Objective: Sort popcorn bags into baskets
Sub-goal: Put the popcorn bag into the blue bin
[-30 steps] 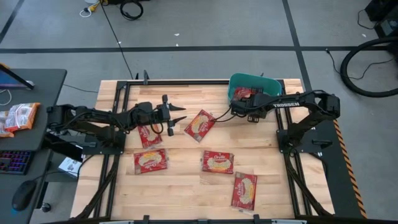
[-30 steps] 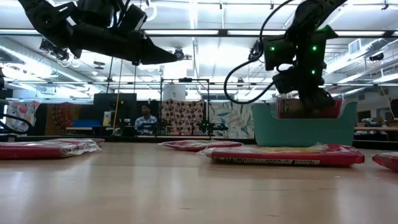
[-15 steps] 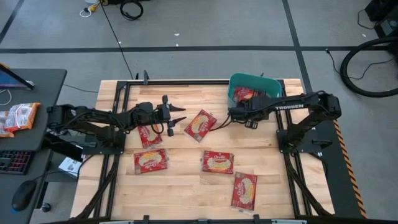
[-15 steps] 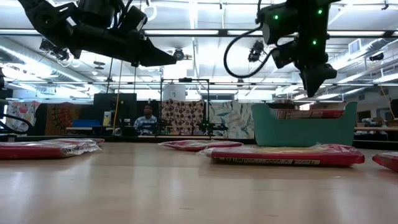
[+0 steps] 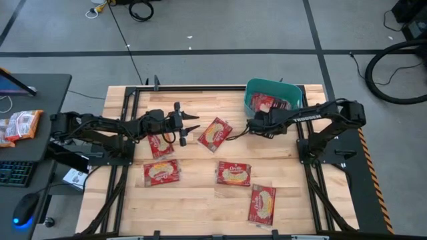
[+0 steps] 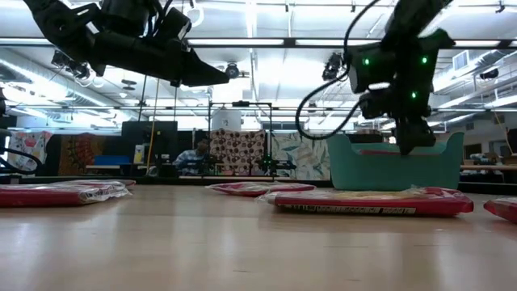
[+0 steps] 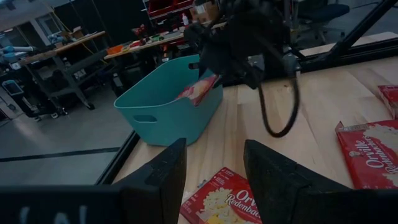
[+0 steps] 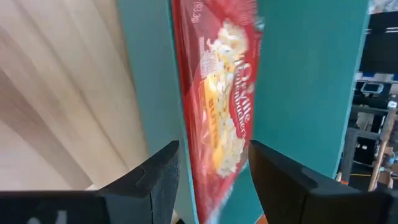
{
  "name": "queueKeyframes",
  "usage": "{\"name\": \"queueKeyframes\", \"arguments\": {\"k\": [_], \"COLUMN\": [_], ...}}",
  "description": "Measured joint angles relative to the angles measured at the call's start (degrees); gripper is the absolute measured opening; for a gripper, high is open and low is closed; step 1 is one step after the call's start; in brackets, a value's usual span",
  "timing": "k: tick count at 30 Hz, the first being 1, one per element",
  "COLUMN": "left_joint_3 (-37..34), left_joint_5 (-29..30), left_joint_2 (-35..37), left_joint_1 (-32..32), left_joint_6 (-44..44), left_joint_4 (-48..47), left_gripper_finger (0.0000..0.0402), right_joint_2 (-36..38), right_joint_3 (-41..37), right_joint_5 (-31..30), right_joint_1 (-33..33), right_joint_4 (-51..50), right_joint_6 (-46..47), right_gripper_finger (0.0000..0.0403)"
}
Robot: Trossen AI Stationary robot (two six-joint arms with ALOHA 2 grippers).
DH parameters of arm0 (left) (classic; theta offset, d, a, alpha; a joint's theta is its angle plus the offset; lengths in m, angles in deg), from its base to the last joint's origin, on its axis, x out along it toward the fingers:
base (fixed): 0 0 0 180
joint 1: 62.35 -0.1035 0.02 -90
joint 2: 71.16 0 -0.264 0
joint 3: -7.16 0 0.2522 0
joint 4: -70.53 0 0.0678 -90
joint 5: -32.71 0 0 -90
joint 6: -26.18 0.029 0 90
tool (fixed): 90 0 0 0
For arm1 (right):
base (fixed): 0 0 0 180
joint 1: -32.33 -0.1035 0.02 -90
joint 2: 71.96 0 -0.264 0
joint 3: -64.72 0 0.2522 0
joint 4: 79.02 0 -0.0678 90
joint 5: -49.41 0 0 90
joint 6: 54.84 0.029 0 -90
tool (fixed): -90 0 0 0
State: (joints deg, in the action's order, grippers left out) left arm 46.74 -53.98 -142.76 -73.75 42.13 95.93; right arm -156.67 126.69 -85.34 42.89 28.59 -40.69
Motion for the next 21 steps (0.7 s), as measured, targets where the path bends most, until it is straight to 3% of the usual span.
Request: {"name": "queueKeyframes", "arguments": {"k": [5, 10, 18, 21], "left_joint_3": [0.0, 0.0, 0.0, 0.0], "left_joint_5": [0.0, 0.0, -0.1, -0.6], "left_joint_2": [0.0, 0.0, 0.0, 0.0], "left_joint_1": [0.0, 0.0, 0.0, 0.0], "left_joint_6": [0.1, -0.2, -2.9, -4.1], "left_joint_4": [0.0, 0.0, -2.1, -3.1], "left_gripper_finger": [0.0164, 0.0164, 0.0164, 0.0164], "right_joint_2": [0.0, 0.0, 0.7, 0.7], "right_joint_3": [-0.9, 3.1, 11.4, 11.7], "right_joint_5": [1.2, 2.1, 2.4, 2.7], "right_joint_1": [5.3, 7.8, -0.1, -4.4], "right_joint_4": [3.0, 0.3, -2.2, 1.8], "right_joint_6": [-4.3, -4.3, -0.9, -1.1], "right_gripper_finger": [0.0194, 0.0194, 0.0194, 0.0194]}}
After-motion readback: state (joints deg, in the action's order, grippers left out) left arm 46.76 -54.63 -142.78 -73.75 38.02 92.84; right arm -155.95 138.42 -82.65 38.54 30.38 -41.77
